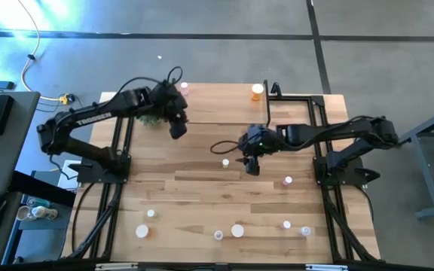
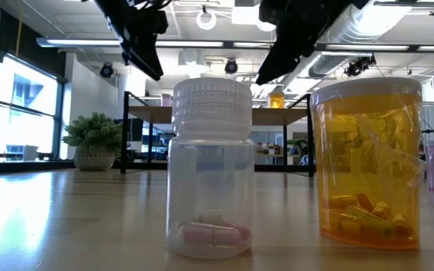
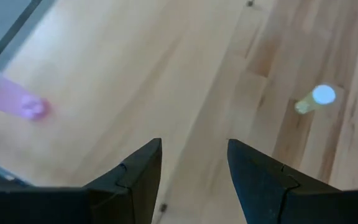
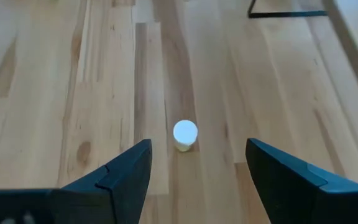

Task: Pick and place medicine bottles onto shelf by color
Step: Put the middle yellow pill bottle on the shelf

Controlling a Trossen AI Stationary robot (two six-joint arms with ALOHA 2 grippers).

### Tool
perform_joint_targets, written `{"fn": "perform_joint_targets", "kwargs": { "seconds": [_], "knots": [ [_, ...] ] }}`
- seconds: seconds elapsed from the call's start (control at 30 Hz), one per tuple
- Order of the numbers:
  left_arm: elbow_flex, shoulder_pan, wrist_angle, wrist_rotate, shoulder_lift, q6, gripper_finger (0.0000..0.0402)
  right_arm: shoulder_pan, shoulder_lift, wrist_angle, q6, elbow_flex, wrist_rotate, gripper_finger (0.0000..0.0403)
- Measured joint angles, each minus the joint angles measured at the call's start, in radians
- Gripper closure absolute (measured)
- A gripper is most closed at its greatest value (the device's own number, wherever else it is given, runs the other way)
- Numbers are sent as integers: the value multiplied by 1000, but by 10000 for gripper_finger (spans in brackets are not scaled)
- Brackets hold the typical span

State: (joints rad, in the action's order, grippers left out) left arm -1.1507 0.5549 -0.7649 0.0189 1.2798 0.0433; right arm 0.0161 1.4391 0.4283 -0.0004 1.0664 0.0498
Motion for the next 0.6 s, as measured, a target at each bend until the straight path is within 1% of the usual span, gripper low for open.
{"fn": "perform_joint_targets", "kwargs": {
  "seconds": [0.13, 0.23, 0.47, 0.6],
  "knots": [
    [100, -44, 96, 0, -52, -26, 227, -7, 56, -37, -26, 0, -1, 150],
    [151, -80, 135, 0, -80, -50, 227, -12, 97, -92, -26, 0, -1, 150],
    [228, -154, 135, 0, -114, -91, 227, -32, 200, -193, -44, -1, -6, 150],
    [241, -190, 135, 10, -118, -109, 227, -34, 243, -217, -49, -2, -6, 150]
  ]
}}
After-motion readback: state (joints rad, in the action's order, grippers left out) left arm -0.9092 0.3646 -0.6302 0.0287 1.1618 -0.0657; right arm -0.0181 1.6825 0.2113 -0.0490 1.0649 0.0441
